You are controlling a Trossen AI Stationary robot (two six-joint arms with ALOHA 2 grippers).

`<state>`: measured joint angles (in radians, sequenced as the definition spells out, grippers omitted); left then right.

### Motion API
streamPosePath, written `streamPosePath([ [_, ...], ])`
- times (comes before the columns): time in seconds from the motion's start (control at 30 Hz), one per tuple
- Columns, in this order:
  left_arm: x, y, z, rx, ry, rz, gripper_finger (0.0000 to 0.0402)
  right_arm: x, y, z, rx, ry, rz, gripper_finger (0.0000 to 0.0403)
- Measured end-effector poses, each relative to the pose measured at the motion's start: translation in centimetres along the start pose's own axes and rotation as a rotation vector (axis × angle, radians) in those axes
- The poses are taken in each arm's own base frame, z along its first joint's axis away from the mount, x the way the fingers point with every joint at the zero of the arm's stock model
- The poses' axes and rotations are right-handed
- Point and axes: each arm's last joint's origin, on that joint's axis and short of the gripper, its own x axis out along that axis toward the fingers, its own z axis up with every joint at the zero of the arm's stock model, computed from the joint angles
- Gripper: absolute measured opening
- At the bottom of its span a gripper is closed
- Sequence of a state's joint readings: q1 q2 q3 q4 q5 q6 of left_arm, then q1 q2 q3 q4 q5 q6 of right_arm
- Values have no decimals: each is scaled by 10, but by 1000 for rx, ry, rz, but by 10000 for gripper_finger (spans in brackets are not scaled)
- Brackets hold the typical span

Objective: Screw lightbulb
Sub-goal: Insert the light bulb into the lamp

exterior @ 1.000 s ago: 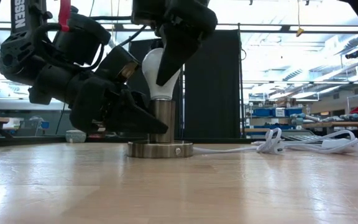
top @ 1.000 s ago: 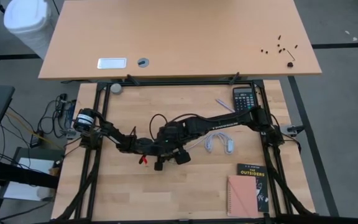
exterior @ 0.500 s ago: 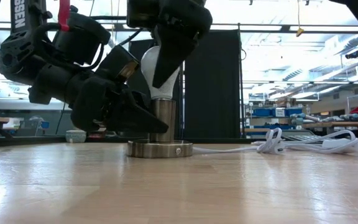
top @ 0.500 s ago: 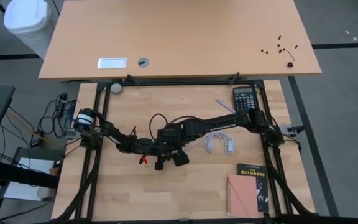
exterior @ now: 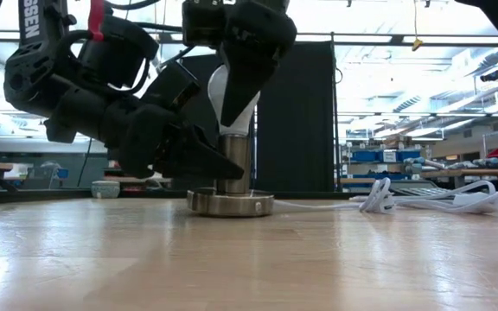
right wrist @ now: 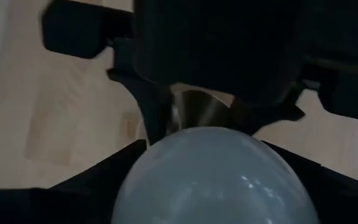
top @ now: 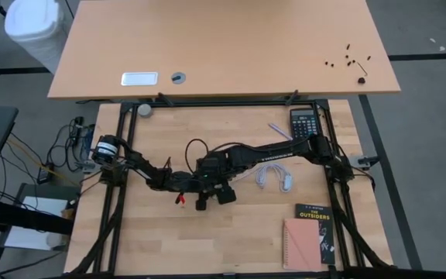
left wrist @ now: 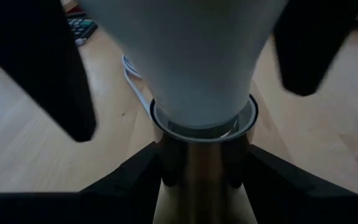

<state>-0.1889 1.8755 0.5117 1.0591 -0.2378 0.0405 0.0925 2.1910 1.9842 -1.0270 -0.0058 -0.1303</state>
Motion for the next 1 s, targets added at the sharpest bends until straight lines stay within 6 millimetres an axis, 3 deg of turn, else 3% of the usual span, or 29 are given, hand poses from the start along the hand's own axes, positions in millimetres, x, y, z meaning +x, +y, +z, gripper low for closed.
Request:
streamPosePath([
  [0.23, 0, 0, 0, 1, 6, 4, 208, 0, -1, -1, -25, 14, -29, 306],
  [0.4, 0, 0, -1, -4, 14, 11, 208, 11, -1, -2, -31, 40, -28, 303],
  [0.7, 0, 0, -2, -11, 28, 11, 208, 13, 0, -1, -39, 38, -15, 254],
  [1.0, 0, 0, -2, -11, 31, 18, 208, 13, 1, -1, -52, 41, -13, 258],
])
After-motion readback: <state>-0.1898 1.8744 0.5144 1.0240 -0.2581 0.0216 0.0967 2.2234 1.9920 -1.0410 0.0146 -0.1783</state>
